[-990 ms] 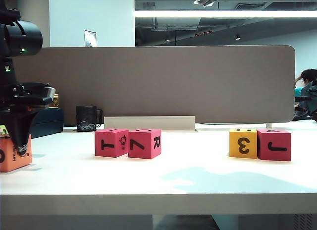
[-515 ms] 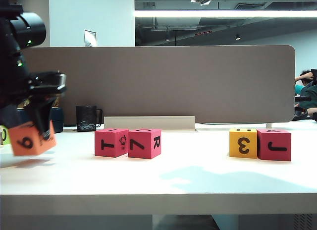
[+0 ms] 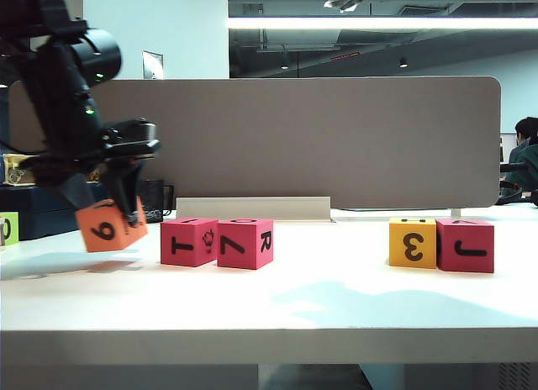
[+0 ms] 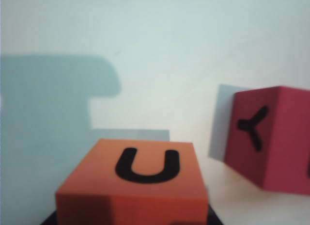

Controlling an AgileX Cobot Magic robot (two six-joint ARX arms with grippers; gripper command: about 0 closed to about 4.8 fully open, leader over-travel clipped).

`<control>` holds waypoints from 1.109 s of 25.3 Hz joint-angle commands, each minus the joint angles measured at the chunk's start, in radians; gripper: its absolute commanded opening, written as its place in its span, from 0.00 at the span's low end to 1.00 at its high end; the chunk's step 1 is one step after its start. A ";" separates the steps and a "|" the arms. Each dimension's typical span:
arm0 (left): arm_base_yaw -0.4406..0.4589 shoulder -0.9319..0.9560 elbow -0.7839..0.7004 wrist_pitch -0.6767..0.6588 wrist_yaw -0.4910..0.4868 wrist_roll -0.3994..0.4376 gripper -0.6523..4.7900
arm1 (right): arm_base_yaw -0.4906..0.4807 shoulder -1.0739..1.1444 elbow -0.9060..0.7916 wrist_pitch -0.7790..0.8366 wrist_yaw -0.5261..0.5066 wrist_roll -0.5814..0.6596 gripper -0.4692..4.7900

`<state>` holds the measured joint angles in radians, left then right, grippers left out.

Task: Select the appropriate blocks from the scattered letter blocks on the table and arrange them in a row to spell out "ALOHA".

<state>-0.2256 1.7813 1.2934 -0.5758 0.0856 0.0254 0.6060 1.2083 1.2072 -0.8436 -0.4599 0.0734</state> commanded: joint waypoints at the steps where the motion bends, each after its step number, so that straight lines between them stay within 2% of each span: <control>1: -0.016 0.045 0.047 -0.006 0.005 0.000 0.56 | 0.001 -0.003 0.005 0.009 -0.002 0.001 0.08; 14: -0.021 0.090 0.063 0.038 0.011 0.000 0.56 | 0.000 -0.003 0.005 0.010 -0.002 0.001 0.08; 23: -0.021 0.092 0.063 0.042 0.032 -0.008 0.57 | 0.000 -0.003 0.005 0.010 0.035 0.001 0.08; 25: -0.021 0.092 0.063 0.042 0.035 -0.008 0.60 | 0.000 -0.003 0.005 0.010 0.035 0.001 0.08; 28: -0.021 0.092 0.063 0.038 0.036 -0.008 0.75 | 0.000 -0.003 0.005 0.009 0.035 0.002 0.08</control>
<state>-0.2436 1.8744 1.3518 -0.5388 0.1139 0.0216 0.6060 1.2083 1.2072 -0.8452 -0.4225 0.0731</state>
